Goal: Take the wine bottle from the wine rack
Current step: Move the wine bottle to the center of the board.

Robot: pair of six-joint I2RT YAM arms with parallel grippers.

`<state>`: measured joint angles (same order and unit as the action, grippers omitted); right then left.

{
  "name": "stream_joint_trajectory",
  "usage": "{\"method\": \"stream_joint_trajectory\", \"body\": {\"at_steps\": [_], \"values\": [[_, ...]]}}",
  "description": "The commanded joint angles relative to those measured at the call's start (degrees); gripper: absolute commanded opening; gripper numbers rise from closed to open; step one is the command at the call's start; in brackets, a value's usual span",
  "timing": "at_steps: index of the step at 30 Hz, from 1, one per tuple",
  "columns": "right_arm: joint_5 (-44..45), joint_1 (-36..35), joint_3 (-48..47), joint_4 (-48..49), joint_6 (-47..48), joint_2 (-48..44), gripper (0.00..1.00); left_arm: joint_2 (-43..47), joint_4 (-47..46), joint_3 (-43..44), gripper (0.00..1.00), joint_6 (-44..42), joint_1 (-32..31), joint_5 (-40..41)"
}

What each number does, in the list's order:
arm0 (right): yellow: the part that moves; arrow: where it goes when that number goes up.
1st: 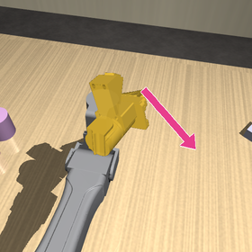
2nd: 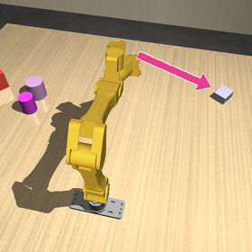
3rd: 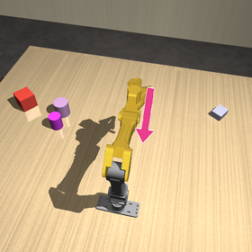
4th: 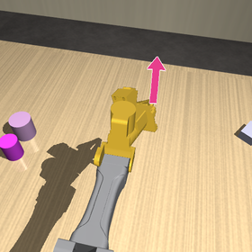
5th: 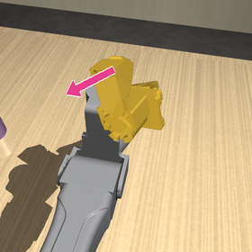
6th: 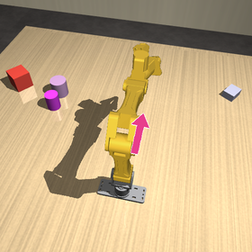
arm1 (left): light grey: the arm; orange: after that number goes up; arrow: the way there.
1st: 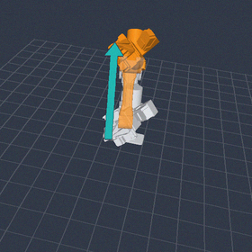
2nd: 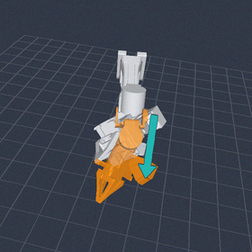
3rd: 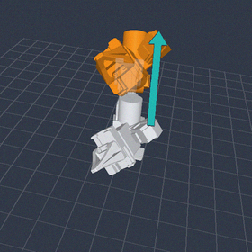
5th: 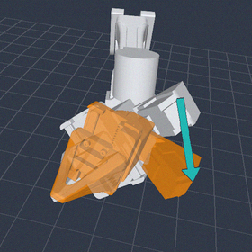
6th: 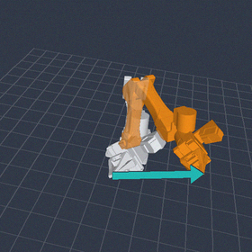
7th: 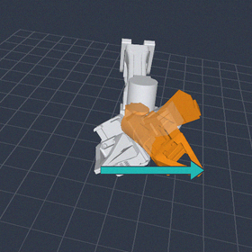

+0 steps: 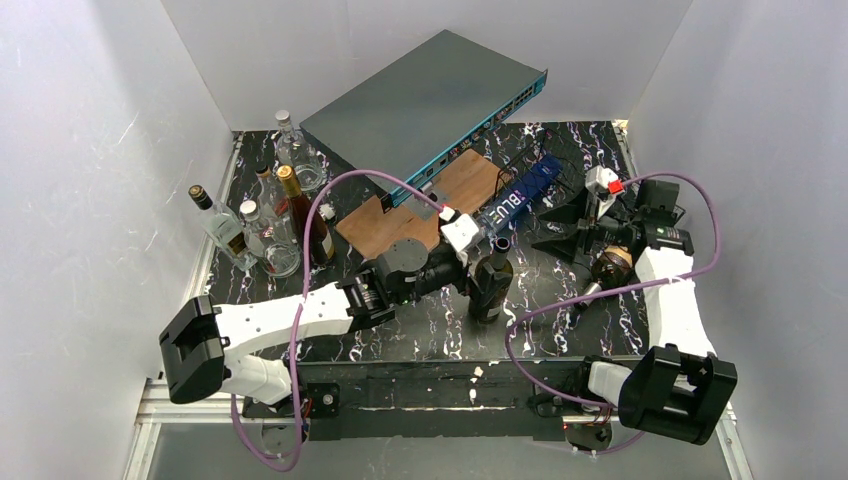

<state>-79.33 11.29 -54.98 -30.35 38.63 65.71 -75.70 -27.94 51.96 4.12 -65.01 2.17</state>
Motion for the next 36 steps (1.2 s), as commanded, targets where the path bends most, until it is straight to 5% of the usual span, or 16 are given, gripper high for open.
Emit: {"method": "stream_joint_trajectory", "body": {"at_steps": [1, 22, 27, 36], "values": [[0.6, 0.7, 3.1, 8.9, -2.9, -0.8, 0.81, -0.4, 3.1, 4.0, 0.98, 5.6, -0.2, 2.9], [2.3, 2.0, 8.6, 18.6, -9.0, -1.6, 0.83, -8.1, 16.3, 16.9, 0.77, 2.7, -5.9, 22.5], [2.4, 2.0, 8.7, 18.7, -9.1, -1.6, 0.83, -10.8, 18.5, 20.1, 0.55, 2.4, -7.2, 28.3], [2.7, 2.0, 8.8, 18.9, -9.3, -1.7, 0.83, -12.0, 19.2, 21.6, 0.22, 1.7, -7.4, 26.6]]}}
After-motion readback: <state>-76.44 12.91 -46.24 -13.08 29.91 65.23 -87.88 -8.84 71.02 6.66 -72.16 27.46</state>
